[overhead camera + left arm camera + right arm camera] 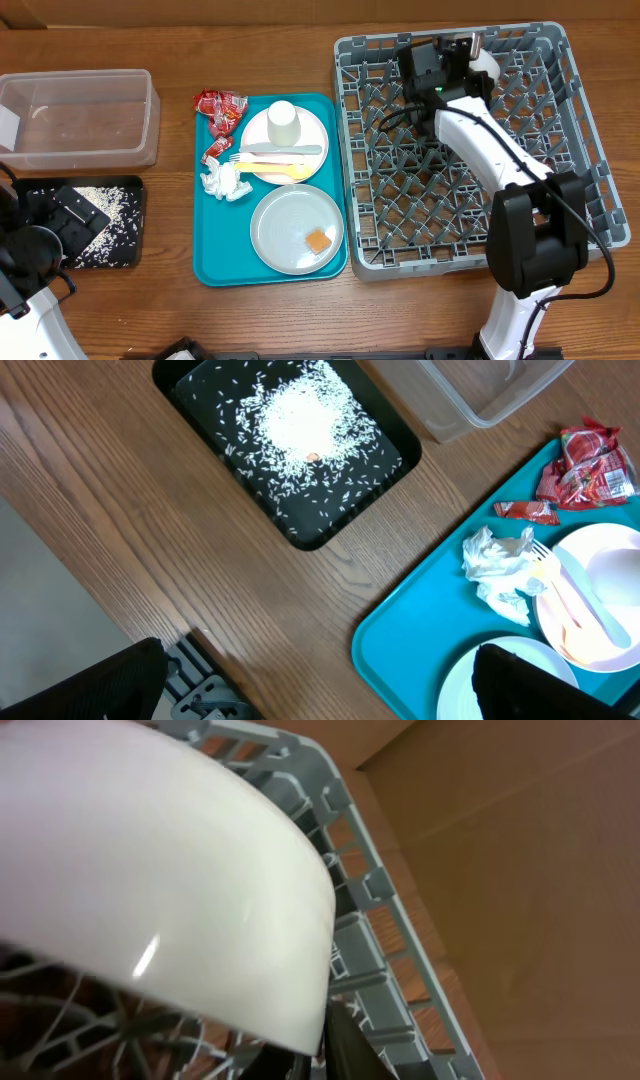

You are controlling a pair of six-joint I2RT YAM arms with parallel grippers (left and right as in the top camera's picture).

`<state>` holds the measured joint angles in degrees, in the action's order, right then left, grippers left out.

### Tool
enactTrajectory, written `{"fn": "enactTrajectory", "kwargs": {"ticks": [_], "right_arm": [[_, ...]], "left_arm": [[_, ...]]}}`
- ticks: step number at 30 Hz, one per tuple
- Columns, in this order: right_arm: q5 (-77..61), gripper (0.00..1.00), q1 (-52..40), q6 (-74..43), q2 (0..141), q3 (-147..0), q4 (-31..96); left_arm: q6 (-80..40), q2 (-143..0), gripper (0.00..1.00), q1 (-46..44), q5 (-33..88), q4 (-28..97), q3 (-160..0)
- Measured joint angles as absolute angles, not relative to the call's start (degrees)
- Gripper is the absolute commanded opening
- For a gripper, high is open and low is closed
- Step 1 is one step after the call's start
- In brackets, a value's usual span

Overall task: Sort waste into correct bins and load items into the dishwasher rack
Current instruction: 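Move the bowl left along the rack's back edge and invert it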

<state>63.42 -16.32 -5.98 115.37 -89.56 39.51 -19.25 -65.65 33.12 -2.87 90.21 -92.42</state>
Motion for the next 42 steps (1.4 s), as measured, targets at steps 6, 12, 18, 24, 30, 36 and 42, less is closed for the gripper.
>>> {"fn": "enactTrajectory", "kwargs": {"ticks": [6,12,18,24,30,36,42], "right_arm": [[60.69,0.16,-17.61,-9.85,115.37,-89.56,45.25],[51.62,0.37,-17.82,-16.64,115.37,-89.78,53.12],[34.59,0.65,-17.61,-19.53,114.69,-95.88,61.34],[19.73,0.78,-16.47,-20.18,109.23,-110.72,70.46],[14.68,0.24,-11.97,-20.29,104.31,-118.89,70.13],[12.1,0.04,-7.09,-21.06,107.81,-118.98,66.41],[6.09,0.04,-4.36,-21.15,115.77,-118.87,63.2]], "left_arm": [[-19.25,-65.65,1.0,33.12,-2.87,90.19,-92.42],[-19.25,-65.65,1.0,33.12,-2.85,90.21,-92.42],[-19.25,-65.65,1.0,33.12,-2.85,90.21,-92.42],[-19.25,-65.65,1.0,33.12,-2.85,90.19,-92.42],[-19.25,-65.65,1.0,33.12,-2.87,90.19,-92.42],[-19.25,-65.65,1.0,33.12,-2.87,90.19,-92.4],[-19.25,-65.65,1.0,33.12,-2.87,90.19,-92.42]]}}
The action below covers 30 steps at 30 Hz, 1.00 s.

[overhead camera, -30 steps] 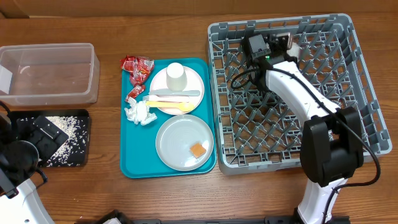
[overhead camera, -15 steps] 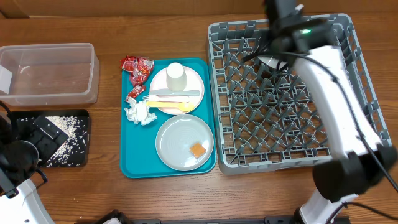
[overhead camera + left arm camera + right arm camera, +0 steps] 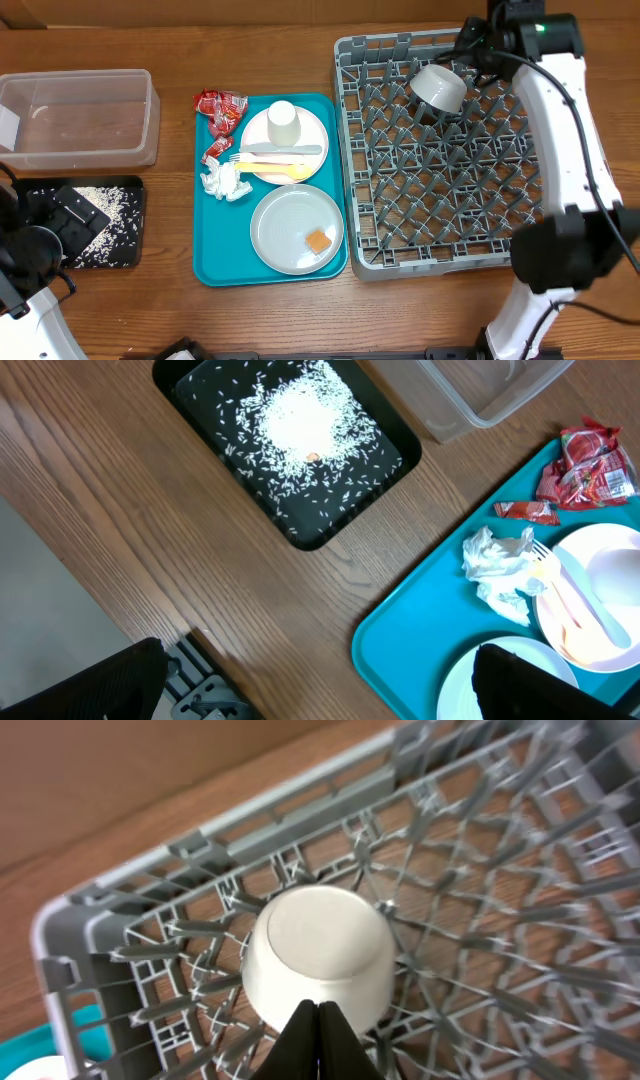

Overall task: Sort waste into correct bins and load items into the dishwasher rack
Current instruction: 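Move the bowl left along the rack's back edge and invert it, then lower the inverted bowl into the rack and open the right gripper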

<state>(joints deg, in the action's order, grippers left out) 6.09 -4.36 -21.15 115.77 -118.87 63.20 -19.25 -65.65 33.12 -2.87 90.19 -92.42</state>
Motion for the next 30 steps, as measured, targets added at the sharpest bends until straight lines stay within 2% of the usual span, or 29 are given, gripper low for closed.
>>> {"fn": "enactTrajectory", "kwargs": {"ticks": [10,30], "right_arm": [[2.52,0.04,-4.25,-21.15,124.09,-118.69,60.53],[3.88,0.04,-4.21,-20.95,124.49,-116.05,57.8]], "left_arm": [[-19.25,-65.65,1.0,33.12,-2.87,90.19,-92.42],[-19.25,-65.65,1.0,33.12,-2.87,90.19,-92.42]]}}
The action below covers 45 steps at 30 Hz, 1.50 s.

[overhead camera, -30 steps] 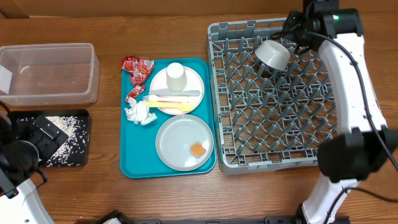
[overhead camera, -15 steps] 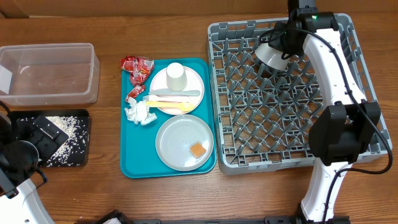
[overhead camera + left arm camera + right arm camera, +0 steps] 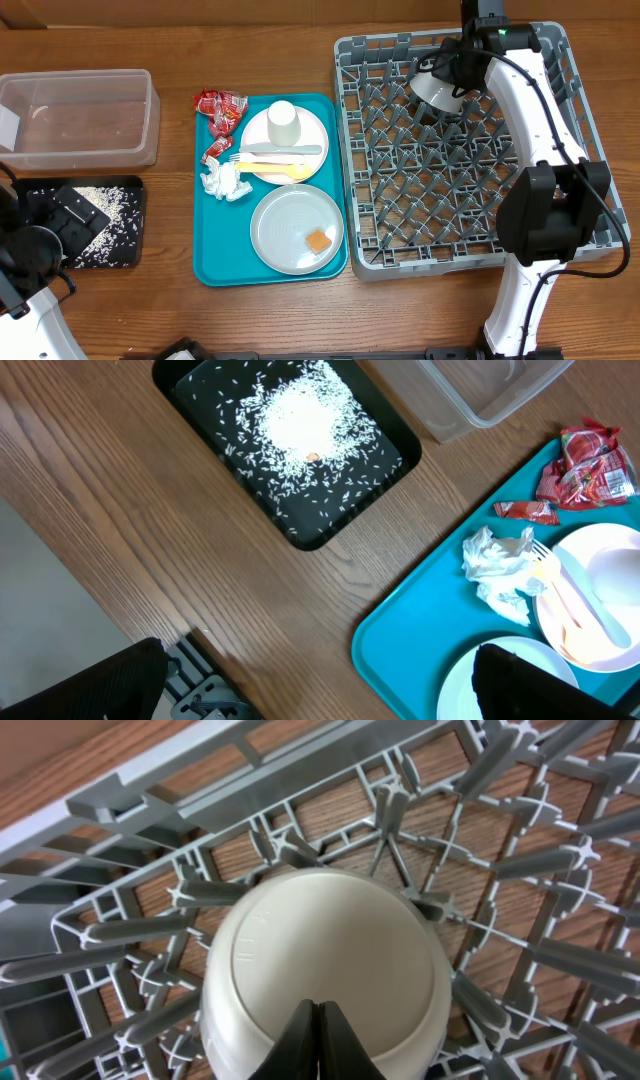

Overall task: Sort waste into correct bins and load items into the dishwasher rack
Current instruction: 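Lower the inverted bowl into the rack and open the right gripper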

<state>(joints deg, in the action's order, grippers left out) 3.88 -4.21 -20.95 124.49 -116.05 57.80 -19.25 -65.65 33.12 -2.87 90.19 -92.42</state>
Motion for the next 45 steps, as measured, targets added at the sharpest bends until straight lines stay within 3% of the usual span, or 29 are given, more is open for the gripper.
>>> {"fn": "enactTrajectory", "kwargs": {"ticks": [22,45], "right_arm": [[-2.92,0.04,-4.21,-20.36,125.32,-116.97,68.47],[-9.67,0.04,-4.38,-20.82,129.47,-119.22,63.75]], "left_arm": [[-19.25,-65.65,1.0,33.12,-2.87,90.19,-92.42],[-19.25,-65.65,1.0,33.12,-2.87,90.19,-92.42]]}}
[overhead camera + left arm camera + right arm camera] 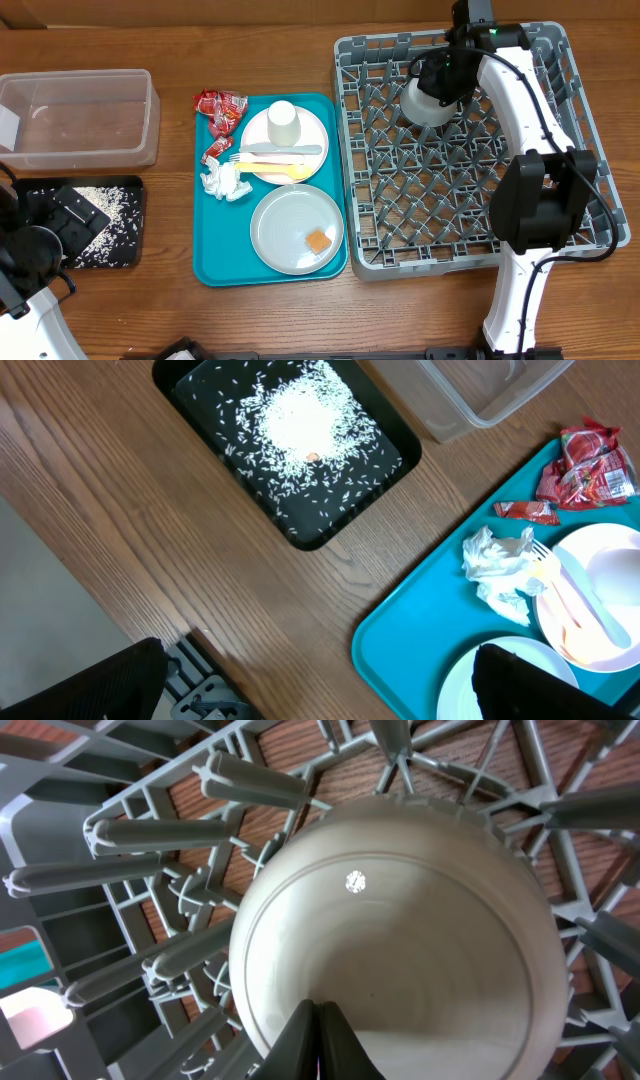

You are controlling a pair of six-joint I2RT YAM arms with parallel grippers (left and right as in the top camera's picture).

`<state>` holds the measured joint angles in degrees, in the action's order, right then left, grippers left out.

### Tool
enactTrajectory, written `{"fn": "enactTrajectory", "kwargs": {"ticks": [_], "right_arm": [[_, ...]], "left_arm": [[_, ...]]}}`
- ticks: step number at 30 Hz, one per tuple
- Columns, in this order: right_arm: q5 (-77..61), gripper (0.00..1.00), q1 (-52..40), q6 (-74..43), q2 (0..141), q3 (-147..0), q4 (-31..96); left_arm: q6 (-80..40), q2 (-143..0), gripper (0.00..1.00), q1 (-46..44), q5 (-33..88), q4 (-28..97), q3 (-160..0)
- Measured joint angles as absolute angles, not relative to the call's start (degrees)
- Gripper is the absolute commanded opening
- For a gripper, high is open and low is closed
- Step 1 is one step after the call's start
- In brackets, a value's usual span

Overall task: Sort waste into correct bins and load items into the dishwasher rack
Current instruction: 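Lower the inverted bowl into the rack and open the right gripper, then withdraw the right gripper to the right edge of the rack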

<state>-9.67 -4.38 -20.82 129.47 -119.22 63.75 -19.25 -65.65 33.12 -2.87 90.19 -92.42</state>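
A white bowl (425, 103) lies upside down among the pegs at the back of the grey dishwasher rack (560, 150). My right gripper (320, 1032) is shut, with nothing between its fingers, its tips right over the bowl's base (400, 940). The teal tray (215, 250) carries a white plate with a cup (283, 122), fork and spoon. It also holds a plate with an orange scrap (318, 241), a crumpled napkin (225, 182) and red wrappers (220, 108). My left gripper (320, 685) hangs wide open over the table's left side, holding nothing.
A clear plastic bin (80, 115) stands at the back left. In front of it is a black tray (110, 230) scattered with rice. The rack's pegs (150, 835) crowd round the bowl. Bare wood lies between the black tray and the teal tray.
The bowl now lies a little further left and forward in the rack. My right gripper, still shut, is closer down on its base. The left arm has not moved.
At first my right gripper was at the bowl's rim over the rack's back rows. Then the bowl lay upside down on the pegs with the gripper shut and raised above it. After that the gripper was down close over the bowl, and now the bowl has shifted slightly.
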Motion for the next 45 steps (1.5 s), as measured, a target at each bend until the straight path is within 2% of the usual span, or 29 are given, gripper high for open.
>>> {"fn": "enactTrajectory", "kwargs": {"ticks": [8,12,13,15,16,17,25,37,45], "right_arm": [[-9.65,0.05,-4.93,-20.84,129.47,-119.94,64.97],[-9.65,0.18,-4.82,-21.1,129.38,-123.26,68.2],[-9.63,0.3,-4.73,-21.08,129.21,-125.38,69.52],[-9.58,0.69,-4.51,-21.39,128.16,-128.7,71.57],[-9.63,0.82,-4.36,-21.15,127.44,-130.08,72.62],[-9.67,0.89,-4.14,-21.1,126.34,-131.79,73.76],[-7.16,1.0,-0.82,-20.99,111.79,-139.57,81.58],[1.52,1.0,5.41,-20.97,106.67,-140.09,96.33],[5.02,1.0,11.22,-20.97,106.67,-140.09,97.12]], "left_arm": [[-19.25,-65.65,1.0,33.12,-2.87,90.19,-92.42],[-19.25,-65.65,1.0,33.12,-2.87,90.21,-92.42],[-19.25,-65.65,1.0,33.12,-2.85,90.21,-92.42],[-19.25,-65.65,1.0,33.12,-2.87,90.19,-92.42],[-19.25,-65.65,1.0,33.12,-2.87,90.21,-92.42],[-19.25,-65.65,1.0,33.12,-2.87,90.21,-92.42],[-19.25,-65.65,1.0,33.12,-2.87,90.19,-92.42],[-19.25,-65.65,1.0,33.12,-2.87,90.19,-92.42],[-19.25,-65.65,1.0,33.12,-2.87,90.19,-92.4]]}}
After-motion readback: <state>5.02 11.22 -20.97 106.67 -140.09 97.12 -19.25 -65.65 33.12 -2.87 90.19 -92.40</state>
